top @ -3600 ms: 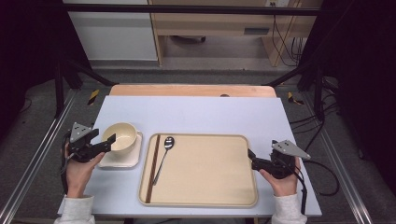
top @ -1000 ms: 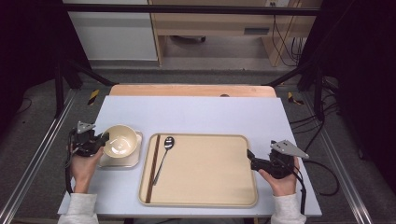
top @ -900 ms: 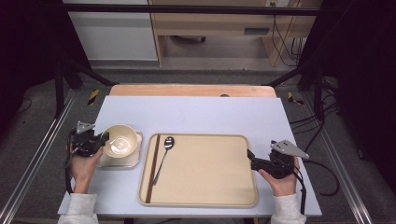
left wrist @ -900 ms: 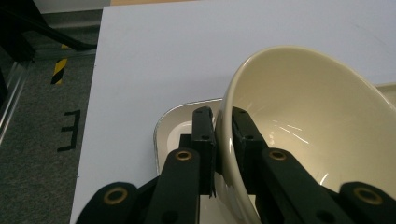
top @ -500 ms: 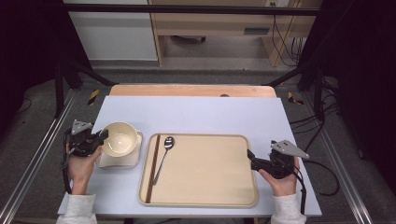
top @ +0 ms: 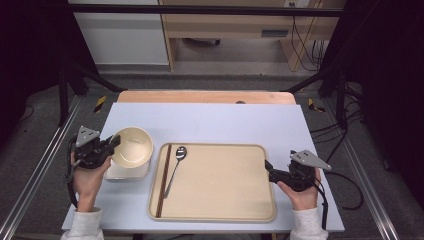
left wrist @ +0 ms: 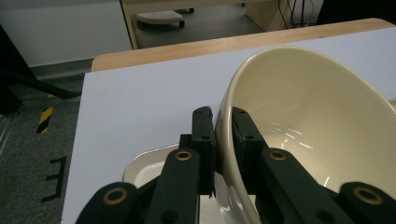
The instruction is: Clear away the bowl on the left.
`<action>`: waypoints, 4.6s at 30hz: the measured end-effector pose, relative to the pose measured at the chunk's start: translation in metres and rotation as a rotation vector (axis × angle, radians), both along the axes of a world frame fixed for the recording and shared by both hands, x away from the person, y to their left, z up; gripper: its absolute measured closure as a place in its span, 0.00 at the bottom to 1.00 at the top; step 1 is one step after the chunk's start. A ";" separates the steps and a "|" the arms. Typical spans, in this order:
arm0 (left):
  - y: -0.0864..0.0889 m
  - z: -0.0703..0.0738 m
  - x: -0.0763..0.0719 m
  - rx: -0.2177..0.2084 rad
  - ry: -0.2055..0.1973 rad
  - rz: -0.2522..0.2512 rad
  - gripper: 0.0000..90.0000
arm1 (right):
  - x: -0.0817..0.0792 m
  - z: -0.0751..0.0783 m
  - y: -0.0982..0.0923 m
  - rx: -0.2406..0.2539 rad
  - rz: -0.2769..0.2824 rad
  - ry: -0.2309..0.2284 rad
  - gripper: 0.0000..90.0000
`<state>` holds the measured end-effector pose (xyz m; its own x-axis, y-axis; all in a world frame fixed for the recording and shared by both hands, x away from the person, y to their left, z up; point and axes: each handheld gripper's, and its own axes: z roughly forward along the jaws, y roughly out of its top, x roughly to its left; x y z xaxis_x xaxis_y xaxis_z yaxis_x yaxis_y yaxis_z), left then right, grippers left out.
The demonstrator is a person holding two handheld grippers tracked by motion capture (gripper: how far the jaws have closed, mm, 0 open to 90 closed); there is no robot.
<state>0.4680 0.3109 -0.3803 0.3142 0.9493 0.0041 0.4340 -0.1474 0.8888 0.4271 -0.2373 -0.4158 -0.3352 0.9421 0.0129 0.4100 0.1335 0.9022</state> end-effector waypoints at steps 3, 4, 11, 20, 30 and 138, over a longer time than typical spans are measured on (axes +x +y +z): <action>-0.005 0.003 -0.002 -0.002 -0.008 -0.015 0.91 | 0.000 0.000 0.000 -0.001 0.000 0.000 0.07; -0.006 0.004 -0.003 -0.003 -0.010 -0.023 0.91 | 0.000 0.000 0.000 0.000 0.001 0.001 0.07; -0.021 0.011 -0.009 0.005 -0.028 -0.069 0.91 | 0.000 0.000 0.000 -0.003 0.002 -0.001 0.07; -0.045 0.010 -0.012 0.033 -0.031 -0.135 0.91 | 0.000 0.000 0.000 -0.003 0.002 -0.001 0.07; -0.068 0.007 -0.009 0.047 -0.009 -0.203 0.91 | 0.000 -0.001 0.001 -0.008 0.003 0.004 0.07; -0.154 -0.035 0.050 0.038 0.080 -0.289 0.52 | -0.001 0.002 -0.004 0.016 -0.005 -0.004 0.07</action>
<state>0.5178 0.1570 -0.4150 0.5720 0.8202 0.0027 0.4374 -0.3078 0.8449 0.4258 -0.2413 -0.4142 -0.3303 0.9435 0.0264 0.4069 0.1171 0.9059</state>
